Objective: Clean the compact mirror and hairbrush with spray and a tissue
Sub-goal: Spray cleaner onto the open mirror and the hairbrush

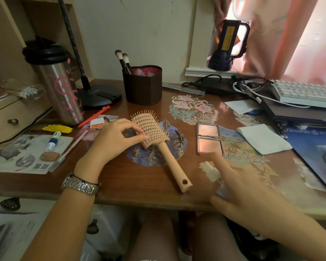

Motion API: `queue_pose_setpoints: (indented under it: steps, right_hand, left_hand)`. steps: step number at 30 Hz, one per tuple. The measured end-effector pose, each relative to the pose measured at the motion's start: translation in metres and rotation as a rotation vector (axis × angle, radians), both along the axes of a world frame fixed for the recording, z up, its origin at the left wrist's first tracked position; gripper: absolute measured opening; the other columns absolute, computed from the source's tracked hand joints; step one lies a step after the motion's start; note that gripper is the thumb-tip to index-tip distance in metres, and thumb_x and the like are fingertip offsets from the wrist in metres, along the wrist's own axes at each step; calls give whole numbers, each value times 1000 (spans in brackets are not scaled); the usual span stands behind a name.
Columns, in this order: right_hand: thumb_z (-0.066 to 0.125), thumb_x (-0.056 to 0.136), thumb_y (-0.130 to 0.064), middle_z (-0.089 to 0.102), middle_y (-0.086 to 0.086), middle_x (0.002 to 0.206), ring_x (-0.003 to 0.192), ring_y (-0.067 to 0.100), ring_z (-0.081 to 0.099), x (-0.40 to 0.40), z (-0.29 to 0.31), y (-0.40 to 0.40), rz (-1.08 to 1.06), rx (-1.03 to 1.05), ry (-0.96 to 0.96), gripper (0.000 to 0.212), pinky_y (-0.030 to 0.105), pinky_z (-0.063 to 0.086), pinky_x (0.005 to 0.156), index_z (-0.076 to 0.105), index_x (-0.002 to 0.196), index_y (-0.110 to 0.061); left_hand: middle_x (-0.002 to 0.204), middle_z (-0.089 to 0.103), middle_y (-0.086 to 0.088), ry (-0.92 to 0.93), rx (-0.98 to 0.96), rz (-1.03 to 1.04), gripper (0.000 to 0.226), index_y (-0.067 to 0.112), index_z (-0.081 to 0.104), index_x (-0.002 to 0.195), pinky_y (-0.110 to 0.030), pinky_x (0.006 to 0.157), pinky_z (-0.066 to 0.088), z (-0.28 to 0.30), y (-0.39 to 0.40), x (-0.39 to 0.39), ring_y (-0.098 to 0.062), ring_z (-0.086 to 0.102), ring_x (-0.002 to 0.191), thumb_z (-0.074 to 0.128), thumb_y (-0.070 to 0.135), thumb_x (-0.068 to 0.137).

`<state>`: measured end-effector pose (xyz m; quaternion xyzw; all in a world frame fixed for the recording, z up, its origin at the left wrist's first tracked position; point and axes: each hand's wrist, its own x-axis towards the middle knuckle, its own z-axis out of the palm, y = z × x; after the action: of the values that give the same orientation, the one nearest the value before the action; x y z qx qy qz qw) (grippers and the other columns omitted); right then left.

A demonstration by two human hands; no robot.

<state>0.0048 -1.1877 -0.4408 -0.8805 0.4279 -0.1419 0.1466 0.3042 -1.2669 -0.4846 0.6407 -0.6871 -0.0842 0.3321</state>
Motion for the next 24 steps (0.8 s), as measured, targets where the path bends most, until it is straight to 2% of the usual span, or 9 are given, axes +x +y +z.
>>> queue_pose_setpoints:
  steps: [3,6,9,12,16,18,20,22,24]
  right_hand:
    - [58,78,-24,47,-19,71,71,13,51,-2,-2,2,-15,23,-11,56,31,43,64,15,95,-54]
    - [59,76,-24,54,-11,75,72,21,53,-5,-3,3,-20,12,-49,53,39,45,64,19,103,-45]
    - [60,75,-24,52,-12,72,70,16,51,-8,-4,2,-11,5,-53,55,34,44,61,17,98,-52]
    - [60,75,-26,58,-7,75,71,13,54,-12,-1,-2,-9,-2,-73,59,37,48,66,21,109,-53]
    - [64,79,-24,61,6,68,62,13,59,-24,21,-21,-66,-86,-220,58,26,48,57,25,113,-50]
    - [63,80,-18,62,10,70,53,17,61,-29,37,-37,-105,-127,-326,58,34,53,55,26,116,-45]
    - [57,83,-13,60,8,76,59,26,61,-33,51,-59,-142,-125,-407,58,45,54,59,23,119,-44]
    - [51,87,-9,56,5,81,67,28,59,-36,60,-86,-159,-146,-447,58,40,52,64,19,119,-45]
    - [51,90,-11,54,-2,82,72,22,60,-38,61,-117,-185,-192,-465,57,33,50,67,17,125,-41]
  left_hand:
    - [108,62,12,8,-3,-8,29,30,71,95,-27,86,42,1,1,0,-6,54,103,69,49,73]
    - [108,63,11,7,-3,-9,29,29,71,95,-26,85,41,2,2,0,-5,54,103,69,48,73]
    - [109,62,12,-5,1,-3,28,30,70,95,-23,82,38,2,2,-1,-4,53,103,69,48,73]
    - [108,61,14,-7,10,-6,28,32,70,94,-19,77,37,2,2,-1,-2,52,101,68,50,72]
    - [106,60,17,-22,23,4,31,35,69,93,-23,80,38,1,-1,1,-1,51,100,66,55,69]
    - [107,58,19,-43,40,5,39,38,67,93,-27,83,40,1,-1,2,-2,51,103,60,63,65]
    - [107,56,21,-66,58,1,47,42,64,93,-30,87,41,2,-2,2,-1,49,103,50,71,59]
    - [107,55,23,-78,65,3,44,44,61,92,-31,90,40,3,-2,1,1,47,104,49,71,59]
    - [110,56,20,-81,59,3,30,46,58,92,-28,90,37,4,-2,-1,1,46,105,58,61,66]
